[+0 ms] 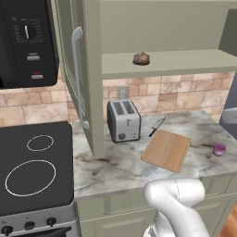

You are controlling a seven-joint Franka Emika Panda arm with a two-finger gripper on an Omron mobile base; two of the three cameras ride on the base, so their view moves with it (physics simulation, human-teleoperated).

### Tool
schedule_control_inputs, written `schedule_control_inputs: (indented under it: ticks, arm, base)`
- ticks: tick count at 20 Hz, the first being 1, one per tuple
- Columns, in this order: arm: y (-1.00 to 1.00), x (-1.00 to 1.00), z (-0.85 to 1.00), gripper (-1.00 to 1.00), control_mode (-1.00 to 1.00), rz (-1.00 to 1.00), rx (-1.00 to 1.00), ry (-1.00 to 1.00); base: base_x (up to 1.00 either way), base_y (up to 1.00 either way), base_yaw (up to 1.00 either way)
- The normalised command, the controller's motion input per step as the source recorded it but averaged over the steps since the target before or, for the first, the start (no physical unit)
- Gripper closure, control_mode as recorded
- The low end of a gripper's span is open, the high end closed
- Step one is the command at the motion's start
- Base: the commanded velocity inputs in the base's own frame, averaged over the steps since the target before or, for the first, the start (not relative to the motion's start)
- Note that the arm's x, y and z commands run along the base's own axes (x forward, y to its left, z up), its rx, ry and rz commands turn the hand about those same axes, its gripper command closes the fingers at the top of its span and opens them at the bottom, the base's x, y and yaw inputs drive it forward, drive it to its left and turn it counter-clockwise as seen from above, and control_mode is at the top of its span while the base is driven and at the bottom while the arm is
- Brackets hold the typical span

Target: Pick the bread, place it on the cutting board, pick the jam, place it on the counter, and close the cabinet.

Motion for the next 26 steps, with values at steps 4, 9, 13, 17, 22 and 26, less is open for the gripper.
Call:
schedule_control_inputs:
  ticks: [4,9,13,17,22,26]
  arm:
    - [0.2,0.12,0.0,-1.0,-1.0,0.02,0.0,-0.02]
    - [0.18,0.04,0.15,-1.0,-1.0,0.01,0.02,-0.03]
    - [0.14,0.05,0.17,-1.0,-1.0,0.0,0.02,-0.05]
    - [0.13,0.12,0.12,-1.0,-1.0,0.0,0.01,-0.07]
    - [0.16,0.28,0.03,-1.0,-1.0,0.0,0.0,-0.08]
    - [0.11,0.38,0.01,-1.0,-1.0,0.0,0.0,-0.12]
  base:
    - [0.0,0.0,0.0]
    - [0.0,0.0,0.0]
    - [0.0,0.0,0.0]
    - [0.0,0.0,0.0]
    - [0.0,0.0,0.0]
    - [0.0,0.0,0.0]
